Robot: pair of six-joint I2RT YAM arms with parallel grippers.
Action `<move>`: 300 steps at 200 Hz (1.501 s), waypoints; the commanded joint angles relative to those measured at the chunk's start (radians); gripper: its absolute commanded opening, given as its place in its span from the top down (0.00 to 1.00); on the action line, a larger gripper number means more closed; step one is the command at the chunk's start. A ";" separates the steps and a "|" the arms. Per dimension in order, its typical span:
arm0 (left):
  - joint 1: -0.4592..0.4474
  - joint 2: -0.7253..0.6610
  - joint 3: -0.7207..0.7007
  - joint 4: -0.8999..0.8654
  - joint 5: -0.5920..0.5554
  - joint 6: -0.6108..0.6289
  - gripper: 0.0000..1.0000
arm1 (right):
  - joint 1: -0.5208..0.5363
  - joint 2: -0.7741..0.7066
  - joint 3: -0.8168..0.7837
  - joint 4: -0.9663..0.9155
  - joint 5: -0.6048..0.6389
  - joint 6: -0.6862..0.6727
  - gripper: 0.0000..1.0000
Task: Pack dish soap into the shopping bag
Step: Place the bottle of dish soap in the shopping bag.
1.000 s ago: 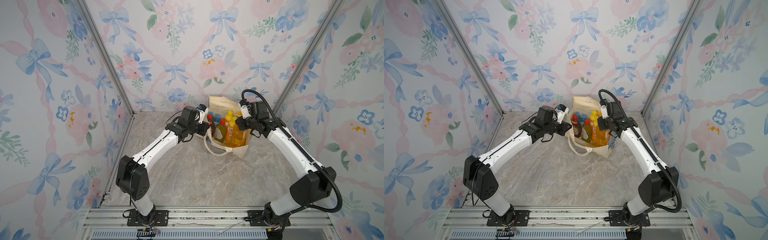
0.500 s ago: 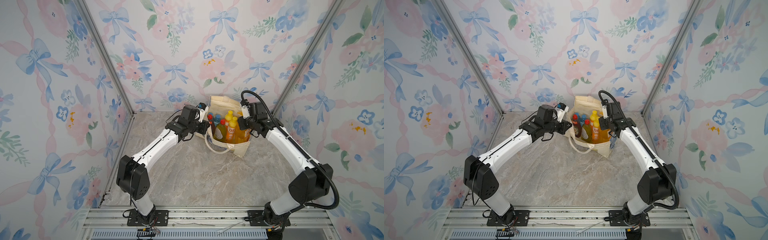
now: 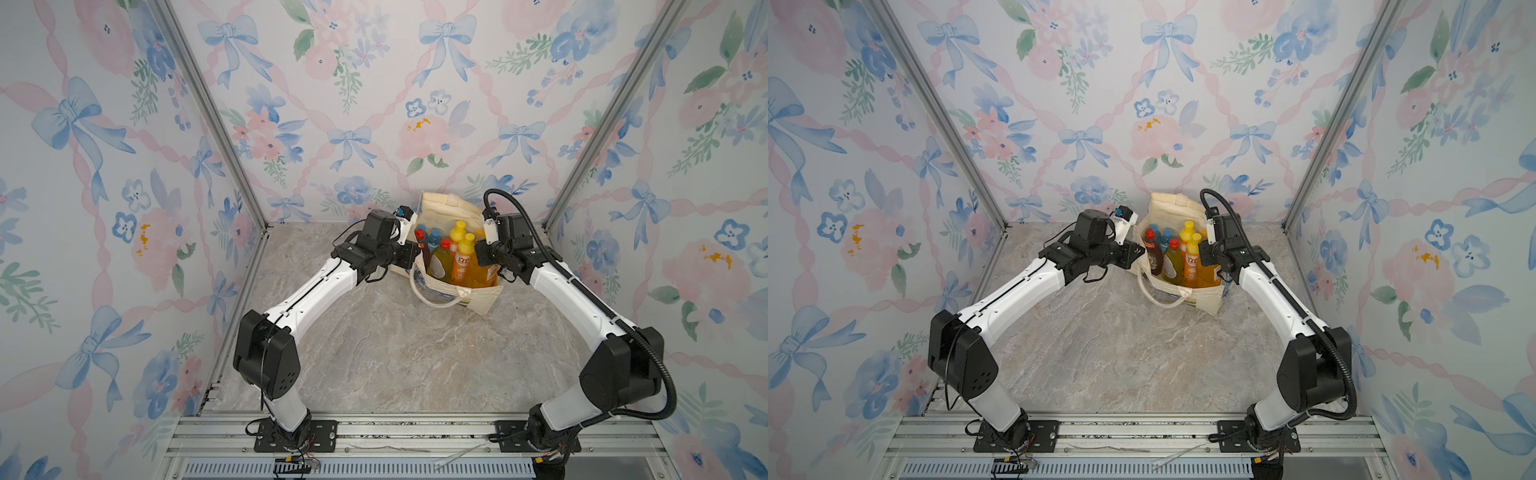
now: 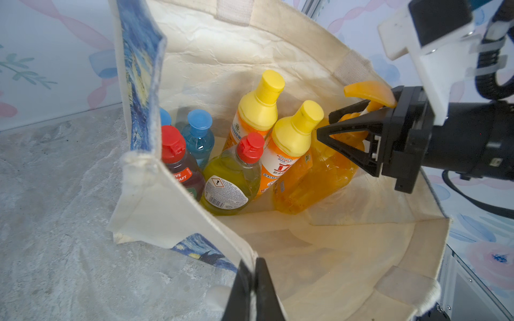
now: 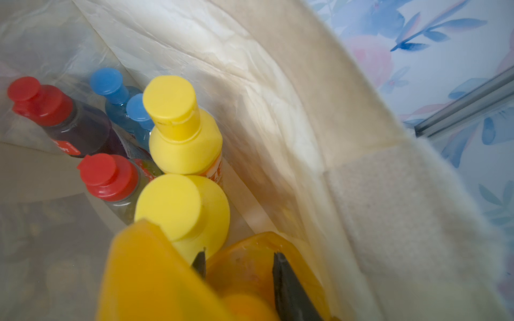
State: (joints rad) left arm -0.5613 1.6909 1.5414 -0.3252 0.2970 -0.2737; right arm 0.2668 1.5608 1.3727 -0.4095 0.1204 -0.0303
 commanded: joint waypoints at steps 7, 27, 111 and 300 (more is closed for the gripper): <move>0.009 -0.003 0.042 0.021 0.009 -0.007 1.00 | -0.024 -0.060 -0.027 0.152 0.127 -0.055 1.00; 0.014 -0.006 0.043 0.021 -0.002 -0.008 1.00 | -0.027 -0.054 -0.035 0.204 0.210 -0.089 1.00; 0.023 0.005 0.071 0.023 -0.004 -0.024 1.00 | -0.050 0.010 0.022 0.201 0.182 -0.024 1.00; 0.021 0.015 0.071 0.021 -0.007 -0.030 1.00 | -0.054 0.022 -0.010 -0.010 0.117 0.166 0.84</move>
State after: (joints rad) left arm -0.5491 1.7058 1.5810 -0.3397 0.2928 -0.3000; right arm 0.2165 1.5757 1.3445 -0.3836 0.1818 0.1204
